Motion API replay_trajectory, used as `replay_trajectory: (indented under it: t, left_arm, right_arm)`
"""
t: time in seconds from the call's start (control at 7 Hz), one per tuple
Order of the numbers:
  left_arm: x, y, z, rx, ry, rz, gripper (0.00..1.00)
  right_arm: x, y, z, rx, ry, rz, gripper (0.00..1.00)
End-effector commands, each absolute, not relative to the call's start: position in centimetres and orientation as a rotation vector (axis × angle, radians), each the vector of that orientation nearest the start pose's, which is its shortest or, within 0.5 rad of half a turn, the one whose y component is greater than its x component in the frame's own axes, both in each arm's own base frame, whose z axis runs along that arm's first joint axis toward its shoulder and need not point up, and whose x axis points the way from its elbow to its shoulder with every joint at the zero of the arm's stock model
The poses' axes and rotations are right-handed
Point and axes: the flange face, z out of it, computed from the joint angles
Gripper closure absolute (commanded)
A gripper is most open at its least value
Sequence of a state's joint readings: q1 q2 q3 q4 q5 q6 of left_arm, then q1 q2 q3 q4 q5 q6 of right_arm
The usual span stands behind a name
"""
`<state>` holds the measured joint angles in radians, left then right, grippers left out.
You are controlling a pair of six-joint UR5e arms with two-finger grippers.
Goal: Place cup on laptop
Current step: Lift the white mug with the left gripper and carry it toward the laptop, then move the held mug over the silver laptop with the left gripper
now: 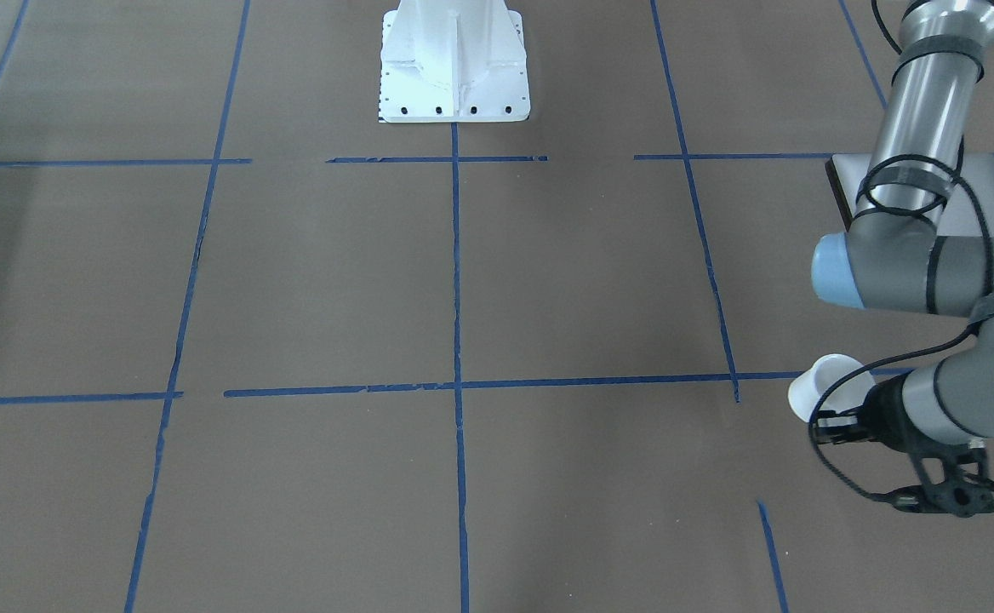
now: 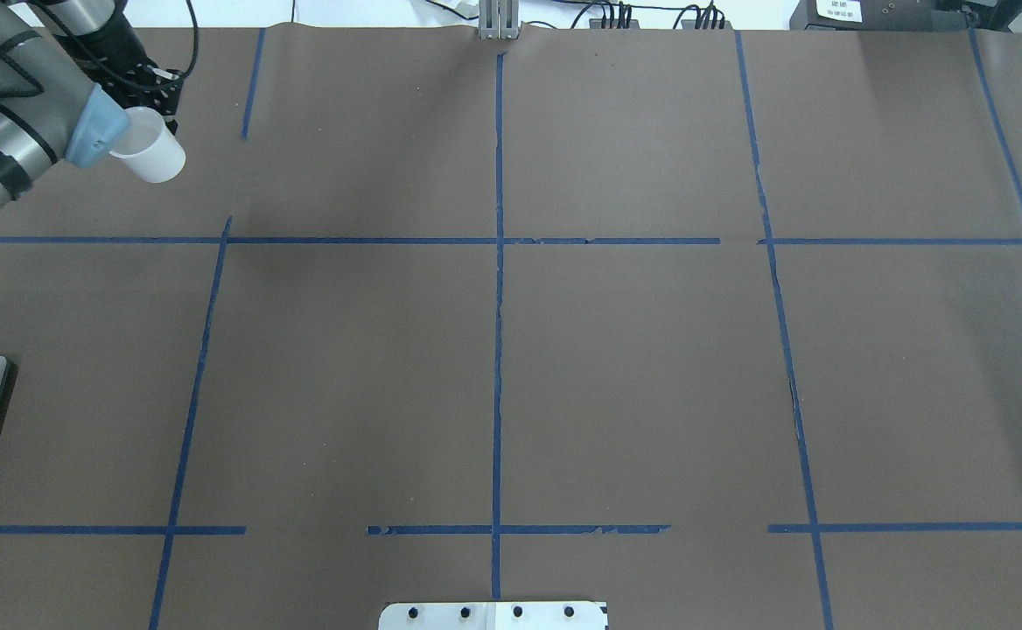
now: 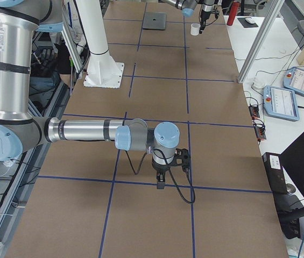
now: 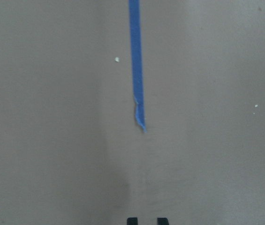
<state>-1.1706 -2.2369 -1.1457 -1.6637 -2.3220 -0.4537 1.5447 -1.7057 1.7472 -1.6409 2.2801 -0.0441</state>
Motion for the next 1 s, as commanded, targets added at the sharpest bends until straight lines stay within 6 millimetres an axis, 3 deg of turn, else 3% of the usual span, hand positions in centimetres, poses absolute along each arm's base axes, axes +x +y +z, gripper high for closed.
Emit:
replay_trajectory:
  t: [0.0, 0.14, 0.43, 0.71, 0.86]
  left_arm:
    - [12.6, -68.0, 45.0, 0.013, 0.768, 0.138, 1.0]
    - [8.9, -64.6, 47.8, 0.027, 0.755, 0.187, 1.0]
    - [3.3, -56.8, 57.1, -0.013, 0.745, 0.216, 1.0]
    - [1.9, -48.3, 64.3, -0.022, 0.75, 0.209, 1.0]
    - [1.5, -45.9, 67.0, 0.0, 0.753, 0.173, 1.0]
  right_arm:
    - [5.7, -43.4, 64.6, -0.021, -0.71, -0.057, 0.0]
    - [5.7, -43.4, 64.6, -0.022, -0.709, -0.056, 0.0]
    - [5.7, -43.4, 64.6, -0.022, -0.71, -0.056, 0.0]
    - [5.7, -43.4, 64.6, -0.022, -0.71, -0.056, 0.0]
    - [5.7, -43.4, 64.6, -0.022, -0.71, -0.056, 0.0]
